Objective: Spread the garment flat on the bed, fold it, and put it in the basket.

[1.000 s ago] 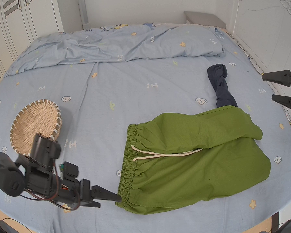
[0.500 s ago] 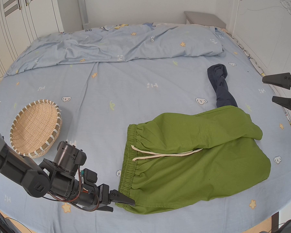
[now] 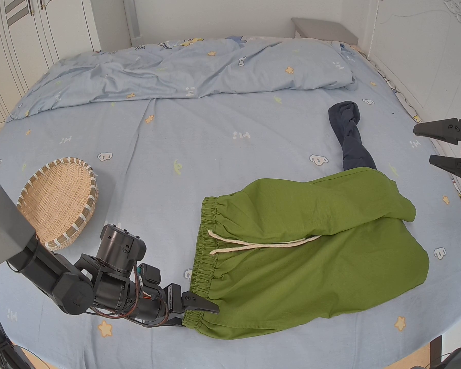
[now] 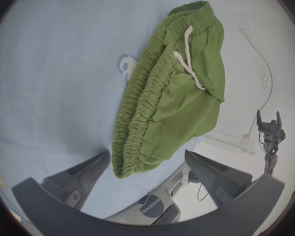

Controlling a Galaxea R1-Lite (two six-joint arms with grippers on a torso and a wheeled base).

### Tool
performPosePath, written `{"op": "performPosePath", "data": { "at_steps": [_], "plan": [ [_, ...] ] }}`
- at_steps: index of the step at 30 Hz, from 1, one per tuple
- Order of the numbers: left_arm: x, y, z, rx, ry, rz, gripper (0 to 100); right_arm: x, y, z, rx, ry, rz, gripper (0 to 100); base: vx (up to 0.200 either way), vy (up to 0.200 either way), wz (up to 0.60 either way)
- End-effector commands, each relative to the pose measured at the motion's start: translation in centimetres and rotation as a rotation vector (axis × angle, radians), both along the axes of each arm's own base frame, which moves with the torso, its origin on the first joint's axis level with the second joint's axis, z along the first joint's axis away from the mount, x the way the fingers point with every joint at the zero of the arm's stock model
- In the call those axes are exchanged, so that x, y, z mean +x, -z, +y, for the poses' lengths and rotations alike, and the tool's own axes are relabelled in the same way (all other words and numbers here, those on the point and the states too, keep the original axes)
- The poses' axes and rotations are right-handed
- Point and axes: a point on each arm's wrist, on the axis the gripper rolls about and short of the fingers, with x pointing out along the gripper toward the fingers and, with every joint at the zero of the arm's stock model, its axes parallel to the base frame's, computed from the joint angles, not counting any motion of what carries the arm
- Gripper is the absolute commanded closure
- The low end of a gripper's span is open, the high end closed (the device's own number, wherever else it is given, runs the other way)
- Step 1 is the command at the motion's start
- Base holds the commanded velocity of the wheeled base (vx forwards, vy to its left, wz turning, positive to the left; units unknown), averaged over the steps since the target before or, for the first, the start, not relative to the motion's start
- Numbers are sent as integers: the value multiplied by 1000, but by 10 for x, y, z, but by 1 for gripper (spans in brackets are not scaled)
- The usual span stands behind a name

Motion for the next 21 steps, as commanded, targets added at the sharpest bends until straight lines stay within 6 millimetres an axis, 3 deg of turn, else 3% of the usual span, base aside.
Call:
{"op": "performPosePath", "data": {
  "at_steps": [1, 15, 17, 21],
  "plan": [
    [0, 4, -1, 7, 3, 14, 100, 1, 1, 0, 0, -1, 4, 0, 0, 0, 0],
    [1, 3, 0, 21, -14, 0, 100, 1, 0, 0, -1, -1, 2, 0, 0, 0, 0],
    [-2, -3, -1, 32, -26, -29, 100, 1, -1, 0, 1, 2, -2, 0, 0, 0, 0],
    [-8, -43, -9, -36, -29, -191, 100, 1, -5, -4, 3, 24, -29, 0, 0, 0, 0]
  ]
}}
